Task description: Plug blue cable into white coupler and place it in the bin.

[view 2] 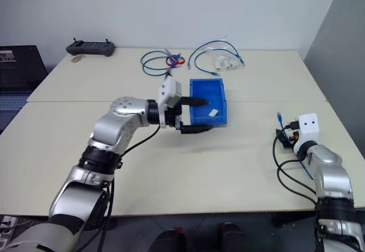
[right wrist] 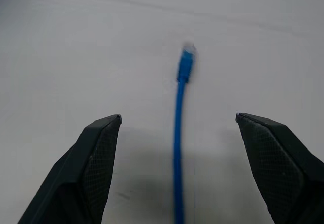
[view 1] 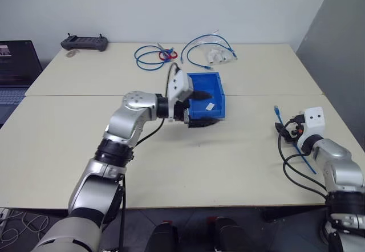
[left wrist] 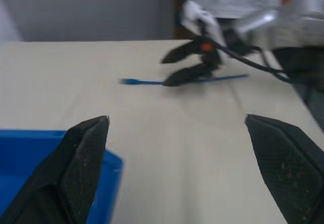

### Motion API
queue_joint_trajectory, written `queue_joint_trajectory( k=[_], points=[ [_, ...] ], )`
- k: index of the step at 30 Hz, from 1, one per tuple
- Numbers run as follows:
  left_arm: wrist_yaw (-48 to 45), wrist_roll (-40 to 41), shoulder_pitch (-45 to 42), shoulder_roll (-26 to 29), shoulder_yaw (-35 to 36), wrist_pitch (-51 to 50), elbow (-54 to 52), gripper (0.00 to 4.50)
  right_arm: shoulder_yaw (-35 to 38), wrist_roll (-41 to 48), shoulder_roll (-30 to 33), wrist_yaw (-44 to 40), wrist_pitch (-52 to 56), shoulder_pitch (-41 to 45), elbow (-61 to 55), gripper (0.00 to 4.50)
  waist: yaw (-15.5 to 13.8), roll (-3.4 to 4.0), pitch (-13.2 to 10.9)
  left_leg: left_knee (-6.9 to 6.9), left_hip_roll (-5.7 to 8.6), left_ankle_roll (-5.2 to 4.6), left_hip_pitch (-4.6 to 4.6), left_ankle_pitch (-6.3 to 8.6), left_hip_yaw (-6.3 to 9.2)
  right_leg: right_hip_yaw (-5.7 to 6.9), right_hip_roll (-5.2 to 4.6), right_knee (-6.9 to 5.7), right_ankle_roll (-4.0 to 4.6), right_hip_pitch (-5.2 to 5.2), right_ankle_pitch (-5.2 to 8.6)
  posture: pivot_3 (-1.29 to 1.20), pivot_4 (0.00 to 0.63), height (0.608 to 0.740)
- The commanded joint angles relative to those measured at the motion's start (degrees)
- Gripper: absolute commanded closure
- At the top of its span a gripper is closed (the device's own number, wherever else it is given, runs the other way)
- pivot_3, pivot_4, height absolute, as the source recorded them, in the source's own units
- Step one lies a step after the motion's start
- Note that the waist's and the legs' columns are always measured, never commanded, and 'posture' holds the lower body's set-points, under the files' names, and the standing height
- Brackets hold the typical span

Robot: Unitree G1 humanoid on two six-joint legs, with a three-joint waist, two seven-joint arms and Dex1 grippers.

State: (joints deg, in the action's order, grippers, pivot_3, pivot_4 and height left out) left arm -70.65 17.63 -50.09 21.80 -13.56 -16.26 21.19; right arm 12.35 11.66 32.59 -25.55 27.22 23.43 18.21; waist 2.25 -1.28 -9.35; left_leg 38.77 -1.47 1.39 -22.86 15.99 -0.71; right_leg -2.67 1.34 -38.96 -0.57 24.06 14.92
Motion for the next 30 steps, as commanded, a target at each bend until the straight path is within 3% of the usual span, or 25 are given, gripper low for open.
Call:
queue_joint_trajectory(
  k=[1, 5, 9, 21, 27, 30],
  points=[
    [-2.43, -1.82, -3.83, -2.29, -0.63, 5.48, 4.17, 0.0, 0.37, 2.19, 0.62, -3.36, 4.33, 4.94, 6.72, 0.64, 0.02, 0.0, 0.0, 0.0, 0.0, 0.0, -0.01, 0.0, 0.0, -0.03, 0.05, 0.0, 0.02, 0.01, 0.01, 0.0, 0.15, 0.74],
    [-3.45, -2.16, -4.33, -3.57, -0.14, 6.1, 5.31, 0.0, -0.02, 2.95, 0.18, -5.55, 6.11, 6.75, 9.83, 0.64, 0.12, 0.0, 0.0, 0.03, -0.08, 0.0, -0.01, 0.0, 0.08, -0.04, 0.21, -0.04, 0.02, -0.01, 0.03, 0.0, 0.15, 0.74],
    [-4.19, -2.63, -3.67, -3.25, -0.02, 6.41, 4.78, 0.0, -2.73, 1.4, -0.12, -8.25, 3.97, 5.4, 9.47, 1.35, 0.28, 0.0, 0.0, 0.04, -0.11, 0.0, 0.03, 0.0, 0.09, -0.08, 0.22, -0.05, 0.02, -0.02, 0.03, 0.0, 0.15, 0.74],
    [-3.28, -3.37, -2.3, -2.07, 0.45, 5.56, 2.61, 0.0, -5.48, -0.91, -1.66, -9.11, 0.83, 4.26, 9.52, 4.32, 0.77, -0.02, 0.02, 0.05, -0.18, 0.01, 0.09, -0.01, 0.14, -0.06, 0.24, -0.09, 0.01, -0.07, 0.02, 0.0, 0.15, 0.74],
    [-2.35, -1.68, 0.28, 1.49, 2.97, 2.27, -2.74, 0.0, -5.71, -2.52, 0.08, -9.57, -1.97, 4.41, 6.99, 4.44, 0.94, -0.02, 0.02, 0.06, -0.19, 0.01, 0.14, -0.01, 0.13, -0.08, 0.25, -0.11, 0.01, -0.09, 0.02, 0.0, 0.15, 0.74],
    [-2.0, 1.76, 4.74, 7.45, 7.15, -3.8, -10.85, 0.0, -9.91, -3.61, 5.45, -18.17, -5.96, 0.98, -2.62, 4.44, 1.07, 0.05, -0.03, 0.03, -0.23, 0.01, 0.07, -0.01, 0.18, -0.08, 0.28, -0.13, 0.02, -0.02, 0.02, 0.0, 0.15, 0.74]
  ],
)
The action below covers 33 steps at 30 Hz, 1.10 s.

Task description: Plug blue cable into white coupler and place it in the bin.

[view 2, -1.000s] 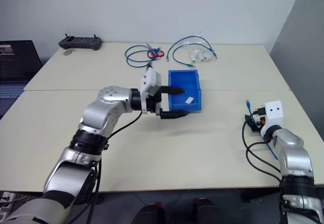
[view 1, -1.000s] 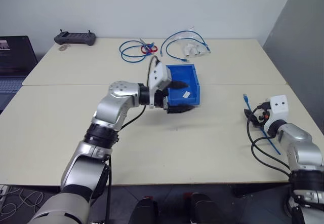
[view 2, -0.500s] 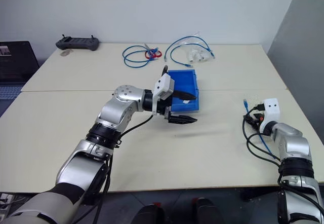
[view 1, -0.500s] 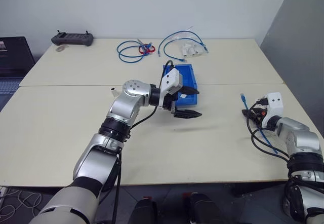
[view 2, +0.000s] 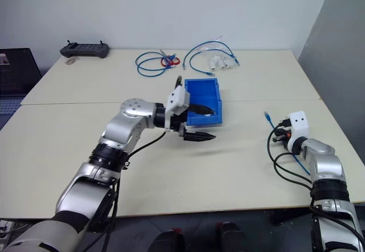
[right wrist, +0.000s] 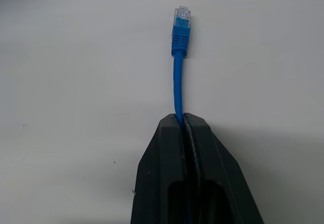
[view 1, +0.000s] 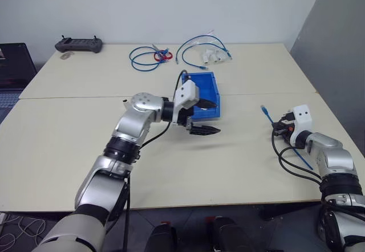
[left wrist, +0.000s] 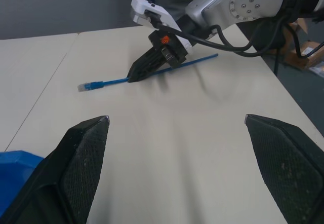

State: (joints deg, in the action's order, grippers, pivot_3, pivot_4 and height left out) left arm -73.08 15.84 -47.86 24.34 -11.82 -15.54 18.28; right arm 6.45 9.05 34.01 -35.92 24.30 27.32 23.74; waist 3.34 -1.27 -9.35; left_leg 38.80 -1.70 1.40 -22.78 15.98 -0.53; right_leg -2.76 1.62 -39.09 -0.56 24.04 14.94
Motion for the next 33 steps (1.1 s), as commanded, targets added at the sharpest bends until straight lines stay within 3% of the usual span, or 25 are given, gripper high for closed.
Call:
queue_joint_trajectory(
  k=[1, 4, 8, 10, 16, 19, 22, 27, 33],
  points=[
    [0.46, 4.38, 4.56, 7.03, 6.72, -6.22, -10.5, 0.0, -5.19, -0.53, 5.72, -11.0, -3.59, -4.28, -11.64, 4.44, -0.07, 0.05, -0.03, 0.0, -0.02, 0.0, -0.03, 0.0, 0.01, 0.0, 0.01, 0.0, 0.01, 0.04, 0.01, 0.0, 0.15, 0.74],
    [3.57, 8.71, 18.54, 14.5, 15.0, -14.57, -22.92, 0.0, -9.24, 5.04, 8.46, -22.12, -2.55, -6.59, -25.56, 4.44, 0.34, 0.25, -0.07, -0.08, -0.06, -0.01, -0.04, 0.01, 0.06, -0.05, 0.0, 0.02, 0.06, 0.09, 0.05, 0.0, 0.15, 0.74],
    [8.95, 11.44, 35.54, 17.68, 22.15, -18.71, -36.63, 0.0, -14.9, 6.68, 5.54, -26.04, -0.54, -2.73, -30.71, 4.44, 0.61, 0.16, -0.18, -0.09, -0.08, -0.13, 0.03, 0.14, 0.46, -0.11, -0.12, 0.08, 0.08, 0.08, 0.06, 0.0, 0.15, 0.74],
    [12.62, 12.92, 47.02, 16.04, 27.38, -19.77, -45.0, 0.0, -20.32, 5.52, -0.01, -26.14, 0.55, 2.46, -28.67, 4.44, 0.49, -0.02, -0.37, -0.03, -0.04, -0.12, 0.02, 0.13, 0.63, 0.13, -0.23, 0.07, 0.12, 0.03, 0.08, 0.0, 0.15, 0.74],
    [22.32, 13.77, 65.88, 10.24, 34.71, -18.86, -58.33, 0.0, -31.88, -3.81, -9.92, -25.46, -5.24, 11.33, -12.84, 4.44, -1.26, -0.24, -0.53, 0.07, 0.07, -0.1, 0.32, 0.1, 0.6, 0.23, -0.49, 0.07, 0.16, -0.28, 0.02, 0.0, 0.15, 0.74],
    [24.43, 13.7, 68.53, 9.39, 35.52, -18.17, -60.12, 0.0, -33.41, -5.76, -10.7, -26.75, -8.83, 12.32, -8.35, 4.44, -2.49, -0.26, -0.54, 0.06, 0.19, -0.09, 0.31, 0.11, 0.55, 0.3, -0.68, 0.12, 0.21, -0.28, 0.05, 0.0, 0.15, 0.74],
    [25.19, 14.05, 69.67, 9.65, 35.61, -17.49, -60.4, 0.0, -33.88, -7.25, -10.64, -27.17, -11.06, 11.95, -5.61, 3.96, -2.61, -0.24, -0.54, 0.05, 0.33, -0.08, 0.19, 0.12, 0.5, 0.29, -0.8, 0.13, 0.27, -0.24, 0.04, 0.0, 0.15, 0.74],
    [23.25, 14.9, 65.61, 13.24, 34.5, -17.19, -56.64, 0.0, -29.41, -3.24, -8.27, -27.35, -5.99, 7.93, -14.63, 2.57, -2.44, -0.25, -0.54, 0.04, 0.26, -0.07, 0.25, 0.13, 0.51, 0.36, -0.75, 0.11, 0.51, -0.26, -0.08, 0.0, 0.15, 0.74],
    [13.97, 12.69, 46.08, 21.05, 25.04, -15.69, -38.96, 0.0, -17.86, 8.07, -1.91, -25.08, 7.4, -2.34, -39.79, 1.02, -2.87, -0.09, -0.65, 0.03, 0.26, -0.07, 0.21, 0.13, 0.62, 0.42, -0.63, 0.07, 0.27, -0.25, 0.1, 0.0, 0.15, 0.74]
  ],
)
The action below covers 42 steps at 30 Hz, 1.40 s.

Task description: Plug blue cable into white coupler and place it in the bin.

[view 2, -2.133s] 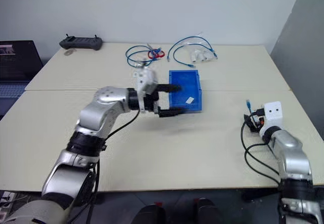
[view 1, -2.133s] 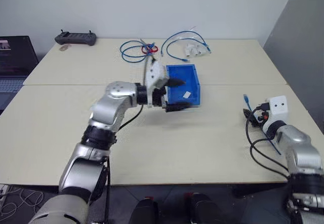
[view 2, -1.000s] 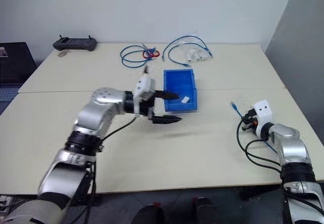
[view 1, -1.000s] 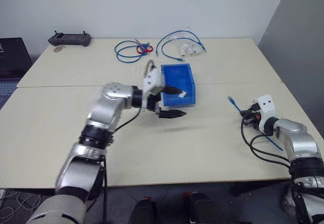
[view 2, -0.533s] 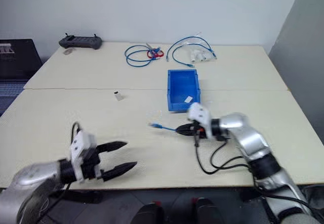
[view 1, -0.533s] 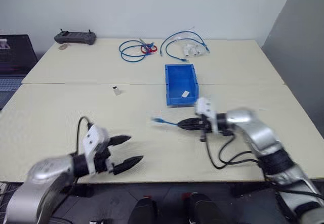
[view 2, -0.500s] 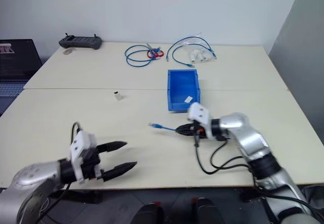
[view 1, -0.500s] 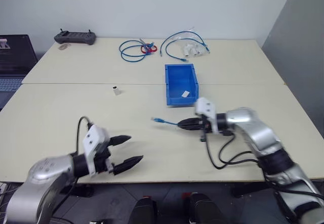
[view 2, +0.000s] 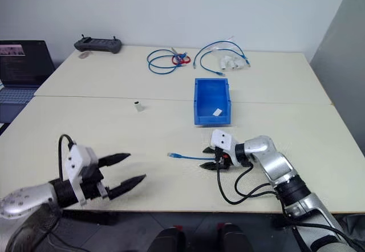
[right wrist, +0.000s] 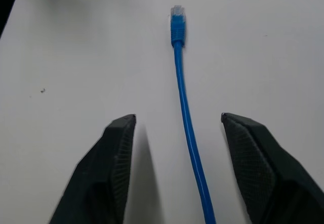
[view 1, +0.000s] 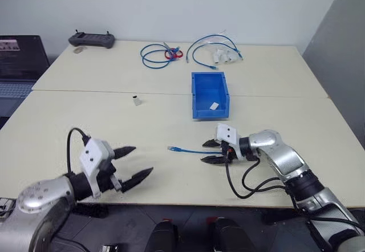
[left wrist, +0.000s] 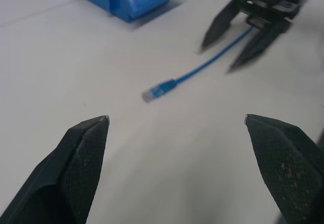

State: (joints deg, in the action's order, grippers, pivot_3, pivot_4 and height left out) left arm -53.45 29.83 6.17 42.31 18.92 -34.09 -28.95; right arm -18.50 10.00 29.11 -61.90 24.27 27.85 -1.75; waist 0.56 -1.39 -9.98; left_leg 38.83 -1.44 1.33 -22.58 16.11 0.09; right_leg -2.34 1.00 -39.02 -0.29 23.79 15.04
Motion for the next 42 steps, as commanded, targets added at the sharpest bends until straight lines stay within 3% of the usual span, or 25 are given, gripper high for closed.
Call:
queue_joint_trajectory(
  k=[1, 4, 7, 14, 17, 21, 28, 33, 36, 37, 39, 42],
  points=[
    [-7.79, -2.71, -11.7, 3.72, -8.73, 4.07, 12.22, 0.0, 8.7, 8.66, 4.24, 1.35, 9.49, -4.36, -17.96, 1.02, -0.07, 0.04, -0.03, 0.0, -0.01, 0.0, 0.0, 0.0, -0.01, 0.01, 0.03, 0.02, 0.0, 0.0, 0.0, 0.0, 0.15, 0.74],
    [-14.25, -7.81, -22.57, 2.88, -18.06, 9.56, 24.98, 0.0, 13.98, 13.78, 6.88, 3.61, 15.98, -7.64, -25.79, 1.02, 0.16, 0.02, -0.04, -0.03, 0.01, -0.01, 0.03, 0.01, -0.15, 0.02, 0.03, 0.05, -0.02, 0.0, -0.01, 0.0, 0.15, 0.74],
    [-22.86, -16.51, -32.81, -0.64, -29.18, 22.63, 41.43, 0.0, 19.21, 15.77, 9.28, 6.71, 19.82, -10.61, -28.9, 1.02, 0.4, -0.02, -0.04, -0.02, 0.07, -0.01, -0.01, 0.01, -0.16, 0.03, 0.05, 0.04, -0.05, -0.01, -0.03, 0.0, 0.15, 0.74],
    [-31.3, -26.7, -45.61, -6.35, -37.8, 43.92, 69.94, 0.0, 23.98, 14.3, 11.98, 12.04, 18.91, -16.2, -29.27, 1.02, 0.96, -0.12, -0.02, 0.05, 0.09, -0.03, -0.22, 0.0, -0.26, -0.08, 0.3, 0.04, -0.11, 0.15, -0.07, 0.0, 0.15, 0.74],
    [-32.84, -29.59, -49.77, -6.91, -38.66, 49.5, 80.3, 0.49, 26.82, 14.82, 12.7, 13.56, 19.13, -20.18, -30.98, 0.95, 0.95, -0.13, 0.05, 0.05, 0.07, -0.04, -0.2, -0.01, -0.24, -0.12, 0.34, 0.01, -0.11, 0.12, -0.06, 0.0, 0.15, 0.74],
    [-37.59, -30.07, -51.82, -7.47, -38.82, 52.17, 85.94, 1.48, 29.15, 16.37, 13.37, 14.63, 19.89, -24.96, -35.09, 0.95, 1.46, -0.11, 0.07, 0.05, 0.0, -0.05, -0.11, -0.01, -0.23, -0.1, 0.45, 0.01, -0.12, 0.04, -0.06, 0.0, 0.15, 0.74],
    [-39.05, -30.33, -53.03, -7.95, -39.02, 53.09, 88.99, 2.87, 29.49, 17.89, 13.75, 16.68, 20.39, -24.14, -34.98, 0.95, 2.2, -0.11, 0.08, 0.02, -0.17, -0.06, 0.21, 0.0, -0.22, -0.18, 0.76, 0.0, -0.14, -0.14, -0.07, 0.0, 0.15, 0.74],
    [-39.05, -29.14, -52.52, -5.34, -42.05, 52.13, 87.24, 4.01, 28.54, 18.43, 14.09, 16.75, 20.2, -22.16, -33.49, 0.95, 2.26, -0.11, 0.09, 0.0, -0.19, -0.06, 0.22, 0.0, -0.21, -0.21, 0.79, 0.01, -0.13, -0.15, -0.06, 0.0, 0.15, 0.74],
    [-39.05, -26.33, -52.15, -4.35, -41.63, 48.21, 85.08, 4.3, 27.61, 19.33, 13.23, 17.95, 20.97, -20.66, -33.35, 0.95, 2.62, -0.11, 0.1, -0.01, -0.22, -0.06, 0.28, 0.0, -0.25, -0.27, 0.81, -0.01, -0.13, -0.15, -0.07, 0.0, 0.15, 0.74],
    [-38.81, -24.65, -52.72, -5.59, -39.23, 42.66, 83.45, 4.3, 27.62, 20.14, 12.97, 18.12, 21.67, -20.22, -33.22, 0.95, 2.71, -0.11, 0.1, -0.02, -0.24, -0.06, 0.3, 0.0, -0.25, -0.28, 0.82, -0.02, -0.13, -0.16, -0.07, 0.0, 0.15, 0.74],
    [-38.01, -17.75, -54.85, -8.05, -33.97, 23.91, 76.78, 4.3, 28.93, 24.73, 12.28, 18.43, 26.7, -19.27, -32.52, 0.95, 2.67, -0.13, 0.06, -0.02, -0.24, -0.06, 0.3, 0.0, -0.19, -0.26, 0.85, -0.03, -0.12, -0.17, -0.06, 0.0, 0.15, 0.74],
    [-32.06, -3.25, -56.79, -10.23, -26.32, -7.11, 58.03, 4.3, 34.44, 38.83, 11.06, 18.35, 39.37, -17.9, -29.3, 0.95, 1.96, -0.4, -0.13, 0.12, -0.29, -0.06, -0.13, -0.01, -0.1, -0.17, 0.82, -0.06, -0.12, 0.03, -0.06, 0.0, 0.15, 0.74]
  ],
)
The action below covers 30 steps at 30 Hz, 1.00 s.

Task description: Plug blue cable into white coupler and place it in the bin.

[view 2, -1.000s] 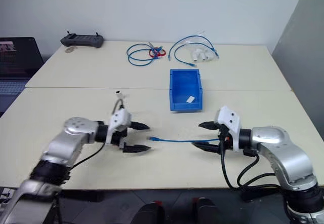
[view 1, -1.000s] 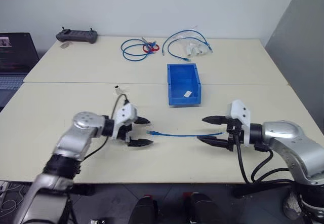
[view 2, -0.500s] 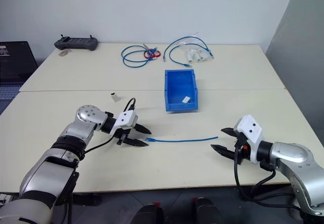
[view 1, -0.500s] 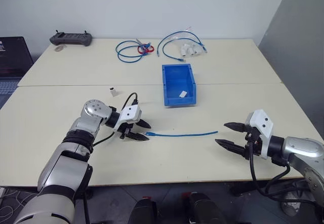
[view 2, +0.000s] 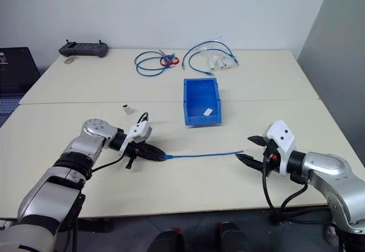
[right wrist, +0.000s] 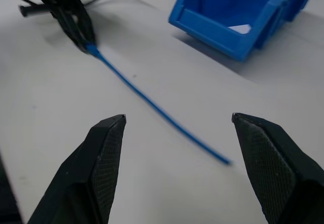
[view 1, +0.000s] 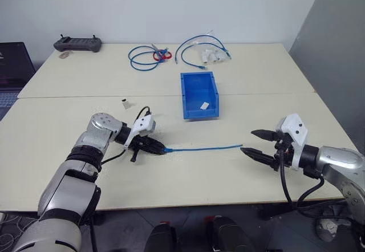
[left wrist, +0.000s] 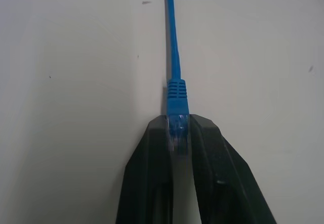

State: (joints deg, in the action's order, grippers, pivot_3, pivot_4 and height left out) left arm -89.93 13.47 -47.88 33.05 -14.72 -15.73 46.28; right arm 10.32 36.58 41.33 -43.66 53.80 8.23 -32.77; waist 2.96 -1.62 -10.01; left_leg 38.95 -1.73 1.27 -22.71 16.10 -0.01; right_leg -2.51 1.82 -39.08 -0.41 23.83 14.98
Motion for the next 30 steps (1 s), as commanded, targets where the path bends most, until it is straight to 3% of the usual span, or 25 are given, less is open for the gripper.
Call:
queue_joint_trajectory(
  k=[1, 7, 15, 30],
  points=[
    [6.7, 17.02, -1.82, -1.34, 9.35, -32.19, -23.67, 4.3, 6.81, 16.76, -1.85, 0.47, 12.81, 2.14, 2.48, 0.95, -0.76, -0.22, -0.11, 0.06, -0.02, 0.01, -0.23, -0.01, 0.14, 0.07, -0.05, -0.02, 0.0, 0.18, 0.0, 0.0, 0.15, 0.74],
    [21.09, 32.12, 3.59, -5.85, 19.68, -54.34, -43.35, 4.3, 8.53, 35.65, -9.79, 11.83, 20.32, 8.97, 6.89, 0.95, -0.77, -0.07, -0.06, -0.08, 0.08, 0.01, -0.21, 0.01, 0.12, -0.06, -0.47, 0.02, 0.03, 0.26, 0.01, 0.0, 0.15, 0.74],
    [31.23, 40.25, 10.08, -9.95, 23.63, -61.27, -50.99, 4.3, 5.44, 56.04, -9.5, 25.18, 19.07, 15.58, 14.35, 0.95, -1.13, -0.04, -0.1, -0.03, 0.12, 0.02, -0.18, -0.01, 0.17, -0.03, -0.46, -0.02, 0.03, 0.23, 0.0, 0.0, 0.15, 0.74],
    [35.62, 46.16, 11.44, -9.89, 23.18, -61.03, -51.59, 4.3, -2.33, 58.25, -9.58, 29.79, 12.74, 17.89, 14.51, 0.95, -1.14, -0.04, -0.1, -0.03, 0.16, 0.02, -0.19, -0.01, 0.08, -0.09, -0.48, 0.03, -0.02, 0.23, -0.02, 0.0, 0.15, 0.74]
  ],
)
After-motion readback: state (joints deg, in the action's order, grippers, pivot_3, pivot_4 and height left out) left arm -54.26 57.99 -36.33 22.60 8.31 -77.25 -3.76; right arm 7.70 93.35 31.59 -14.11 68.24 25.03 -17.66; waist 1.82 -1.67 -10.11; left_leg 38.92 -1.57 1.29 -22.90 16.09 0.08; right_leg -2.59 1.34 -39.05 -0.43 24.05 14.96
